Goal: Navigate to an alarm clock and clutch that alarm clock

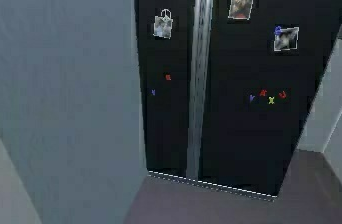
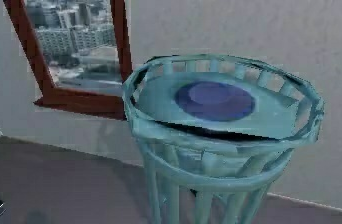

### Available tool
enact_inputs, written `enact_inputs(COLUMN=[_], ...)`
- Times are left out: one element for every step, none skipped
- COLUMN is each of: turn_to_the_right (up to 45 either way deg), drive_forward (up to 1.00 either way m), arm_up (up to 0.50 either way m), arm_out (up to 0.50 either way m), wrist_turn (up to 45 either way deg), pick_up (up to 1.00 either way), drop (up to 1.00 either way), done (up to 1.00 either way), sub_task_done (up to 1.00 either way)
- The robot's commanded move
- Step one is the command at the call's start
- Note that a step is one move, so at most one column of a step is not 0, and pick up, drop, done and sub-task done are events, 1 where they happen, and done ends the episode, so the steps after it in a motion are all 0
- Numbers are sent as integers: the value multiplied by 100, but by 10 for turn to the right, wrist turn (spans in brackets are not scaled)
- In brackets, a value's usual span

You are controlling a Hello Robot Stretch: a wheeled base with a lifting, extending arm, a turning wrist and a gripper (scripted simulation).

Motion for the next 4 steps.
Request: enact_inputs(turn_to_the_right=[-450,-450,-120,0], drive_forward=[0,0,0,100], arm_up=[0,0,0,0], arm_out=[0,0,0,0], wrist_turn=[0,0,0,0], pick_up=[0,0,0,0], drop=[0,0,0,0], done=[0,0,0,0], sub_task_done=[0,0,0,0])
